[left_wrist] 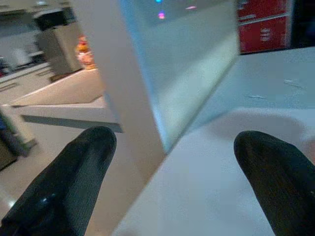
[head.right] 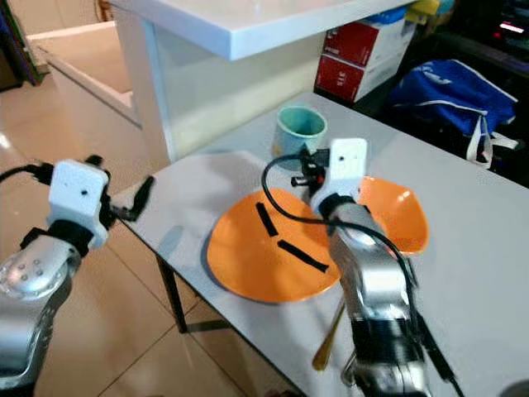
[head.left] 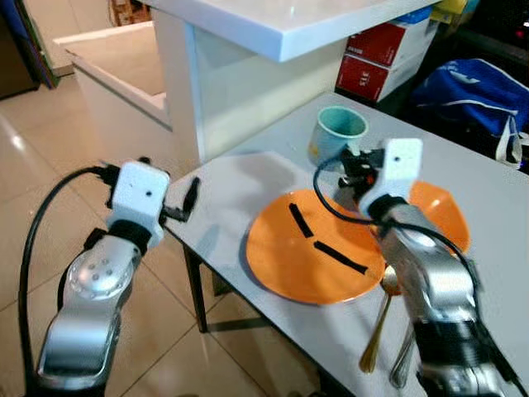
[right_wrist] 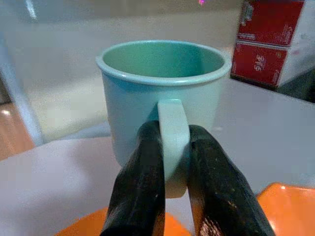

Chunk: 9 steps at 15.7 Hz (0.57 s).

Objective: Setting the table

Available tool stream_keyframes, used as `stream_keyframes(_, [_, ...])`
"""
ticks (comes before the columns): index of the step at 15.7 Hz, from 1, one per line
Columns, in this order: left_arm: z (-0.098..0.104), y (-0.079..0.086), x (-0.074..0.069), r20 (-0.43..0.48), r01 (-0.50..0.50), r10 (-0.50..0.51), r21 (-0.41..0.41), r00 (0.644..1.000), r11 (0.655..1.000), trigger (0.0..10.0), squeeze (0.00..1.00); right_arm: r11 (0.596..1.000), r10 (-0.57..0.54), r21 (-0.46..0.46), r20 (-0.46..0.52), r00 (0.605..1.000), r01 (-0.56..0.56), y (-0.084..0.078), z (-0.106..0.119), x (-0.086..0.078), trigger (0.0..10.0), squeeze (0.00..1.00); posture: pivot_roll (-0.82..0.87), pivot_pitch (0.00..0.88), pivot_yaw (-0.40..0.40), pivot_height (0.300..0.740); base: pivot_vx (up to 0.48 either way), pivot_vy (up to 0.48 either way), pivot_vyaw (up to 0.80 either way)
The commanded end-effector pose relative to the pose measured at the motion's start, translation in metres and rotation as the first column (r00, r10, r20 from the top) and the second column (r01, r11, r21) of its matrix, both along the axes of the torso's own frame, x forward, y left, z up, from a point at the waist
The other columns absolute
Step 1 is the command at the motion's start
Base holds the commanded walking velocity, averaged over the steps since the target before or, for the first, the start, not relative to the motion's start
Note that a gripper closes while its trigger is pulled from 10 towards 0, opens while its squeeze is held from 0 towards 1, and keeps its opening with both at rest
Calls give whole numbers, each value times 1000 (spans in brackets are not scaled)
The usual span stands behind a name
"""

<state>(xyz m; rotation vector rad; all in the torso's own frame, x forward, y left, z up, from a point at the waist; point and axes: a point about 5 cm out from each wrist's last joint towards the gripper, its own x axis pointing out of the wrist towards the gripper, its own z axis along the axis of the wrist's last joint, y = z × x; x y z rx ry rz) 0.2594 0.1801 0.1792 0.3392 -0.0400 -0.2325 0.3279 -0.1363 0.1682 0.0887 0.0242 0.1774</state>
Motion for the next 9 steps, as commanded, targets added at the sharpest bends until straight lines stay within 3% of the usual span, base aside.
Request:
stream_keyframes(1, [4, -10, -5, -6, 99, -99, -7, 995, 995, 10000, 0, 999, -46, 0, 23, 999, 46, -3, 5, 11, 10000, 0, 123, 21, -47, 740, 0, 0, 0])
stream_keyframes(2, [1, -14, -13, -62, 194, -194, -14, 979, 981, 10000, 0, 997, -81, -11, -4, 997, 81, 3, 0, 32, 10000, 0, 131, 23, -45, 740, 0, 0, 0])
stream_keyframes(3, [-1, -15, -18, -100, 246, -246, -15, 964, 969, 10000, 0, 995, -101, -26, -32, 994, 100, 5, -4, 42, 10000, 0, 134, 25, -44, 740, 0, 0, 0])
stream_keyframes(8, [-8, -21, -47, -242, 445, -446, -59, 862, 893, 10000, 0, 984, -153, -113, -114, 982, 140, 4, -24, 65, 10000, 0, 179, 61, -49, 740, 0, 0, 0])
stream_keyframes(9, [-7, -20, -50, -248, 449, -450, -61, 858, 891, 10000, 0, 982, -164, -117, -116, 980, 150, 3, -26, 66, 10000, 0, 187, 69, -50, 740, 0, 0, 0])
